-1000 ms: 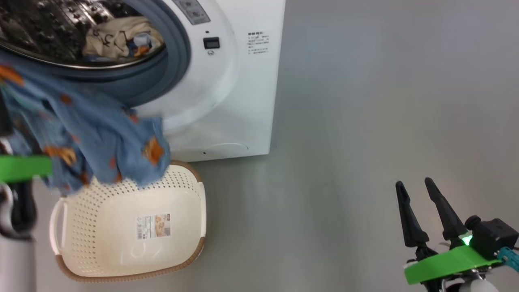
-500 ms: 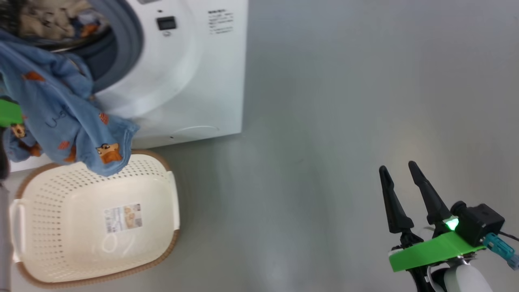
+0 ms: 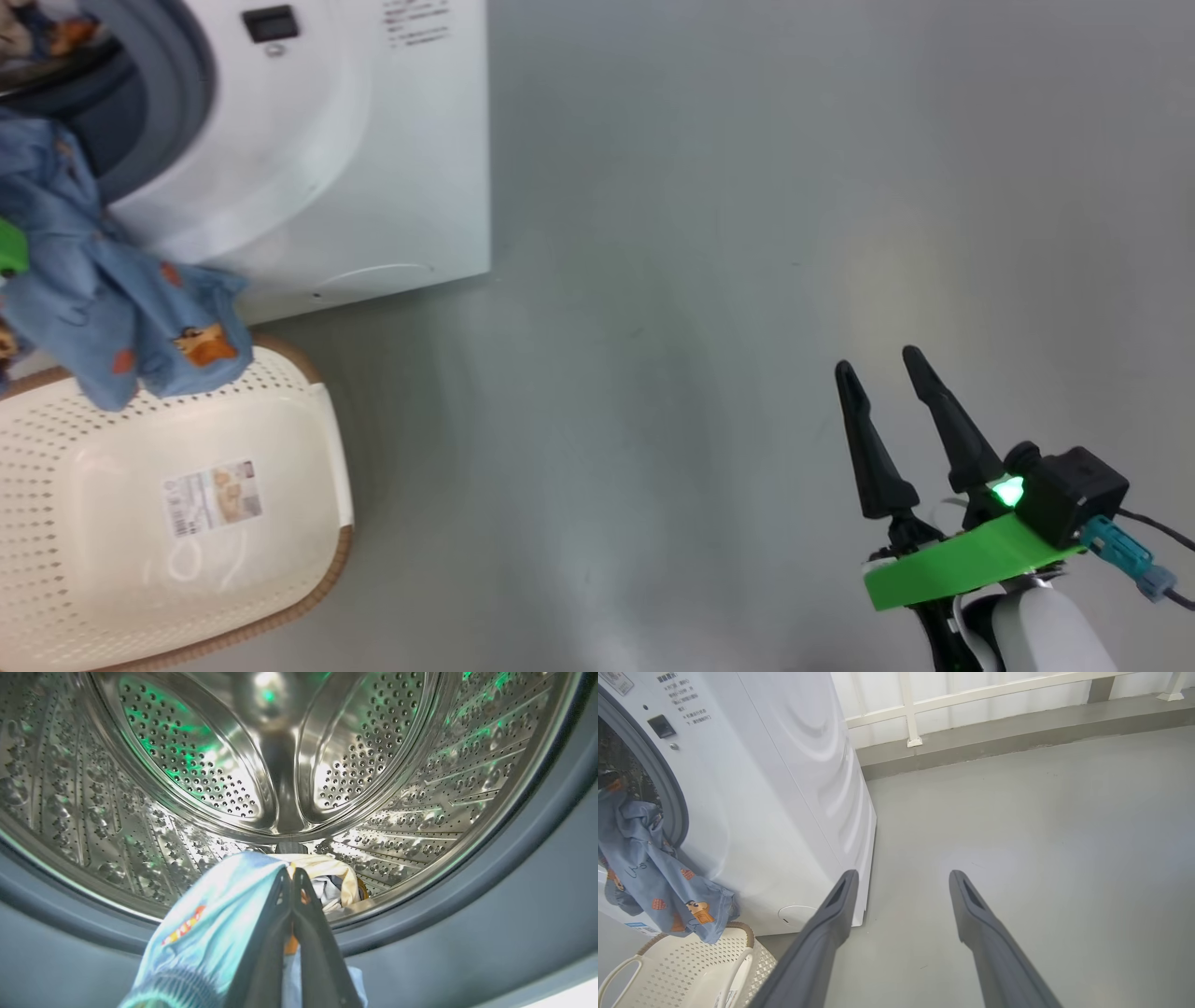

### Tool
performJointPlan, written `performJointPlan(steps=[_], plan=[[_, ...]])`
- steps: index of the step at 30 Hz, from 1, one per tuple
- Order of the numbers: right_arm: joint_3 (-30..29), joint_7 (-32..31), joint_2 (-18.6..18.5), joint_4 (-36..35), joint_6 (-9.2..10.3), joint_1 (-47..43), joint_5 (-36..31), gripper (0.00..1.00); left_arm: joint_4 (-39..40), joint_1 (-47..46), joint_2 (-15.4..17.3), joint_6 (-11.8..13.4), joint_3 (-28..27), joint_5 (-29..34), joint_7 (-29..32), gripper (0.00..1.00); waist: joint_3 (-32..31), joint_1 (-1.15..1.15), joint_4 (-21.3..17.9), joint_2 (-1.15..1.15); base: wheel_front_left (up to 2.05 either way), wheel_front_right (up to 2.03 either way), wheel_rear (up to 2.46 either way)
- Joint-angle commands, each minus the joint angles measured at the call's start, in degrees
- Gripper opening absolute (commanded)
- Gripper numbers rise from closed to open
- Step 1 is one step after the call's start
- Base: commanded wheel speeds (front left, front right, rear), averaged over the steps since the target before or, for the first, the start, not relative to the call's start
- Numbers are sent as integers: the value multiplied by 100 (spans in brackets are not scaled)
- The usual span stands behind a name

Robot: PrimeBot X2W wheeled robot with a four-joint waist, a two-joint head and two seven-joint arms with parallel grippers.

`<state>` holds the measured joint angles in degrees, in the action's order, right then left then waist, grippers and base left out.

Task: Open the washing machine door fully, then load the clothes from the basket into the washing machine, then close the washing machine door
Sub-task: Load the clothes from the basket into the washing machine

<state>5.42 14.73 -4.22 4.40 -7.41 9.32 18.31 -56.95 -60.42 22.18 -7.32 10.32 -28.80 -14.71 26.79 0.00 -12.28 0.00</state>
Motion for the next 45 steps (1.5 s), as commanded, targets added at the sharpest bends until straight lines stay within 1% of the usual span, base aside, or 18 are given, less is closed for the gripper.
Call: performJointPlan(steps=[1,5,7,9,13,17,20,23,24,25,26,27,37,45], plan=[[184,27,-16,-132,-8,16,-6,100,4,-209,356,-16,-7,-67,-29,0,81,0,-97,0,0,0,0],[320,27,-3,-112,-8,50,5,100,-220,-518,504,-16,288,-77,-29,0,148,0,-236,0,0,0,0],[360,27,3,-120,-8,93,11,100,-145,-681,598,-16,334,-29,-29,0,214,0,-292,0,0,0,0],[370,27,8,-136,-8,134,15,100,50,-823,687,-16,262,43,-29,0,284,0,-327,0,0,0,0],[367,27,27,-179,-8,213,10,100,795,-995,814,79,-157,353,-29,0,436,0,-374,0,0,0,0],[363,27,48,-195,-8,248,3,100,1390,-899,763,100,-677,649,-29,0,513,0,-398,0,0,0,0],[362,27,62,-185,-8,265,-1,100,1471,-750,658,70,-920,833,-29,0,534,0,-393,0,0,0,0],[375,27,72,-170,-8,282,-6,100,1157,-624,558,33,-1003,919,-29,0,521,0,-380,0,0,0,0],[377,27,74,-165,-8,285,-8,100,975,-609,528,22,-1002,920,-29,13,508,0,-371,0,0,0,0],[376,27,76,-161,-8,284,-11,100,793,-611,503,12,-964,930,-29,40,494,0,-359,0,0,0,0],[376,27,76,-158,-8,283,-14,100,680,-633,501,4,-909,971,-29,96,486,0,-347,0,0,0,0],[376,27,76,-156,-8,282,-17,100,603,-660,488,-1,-904,971,-29,100,478,0,-335,0,0,0,0],[376,27,15,-139,-8,284,-25,100,362,-565,356,-15,-832,859,-29,100,380,0,-183,0,0,0,0],[355,27,-15,-136,-8,276,-37,100,422,-240,220,-16,-851,737,-29,100,301,0,-83,0,0,0,0]])
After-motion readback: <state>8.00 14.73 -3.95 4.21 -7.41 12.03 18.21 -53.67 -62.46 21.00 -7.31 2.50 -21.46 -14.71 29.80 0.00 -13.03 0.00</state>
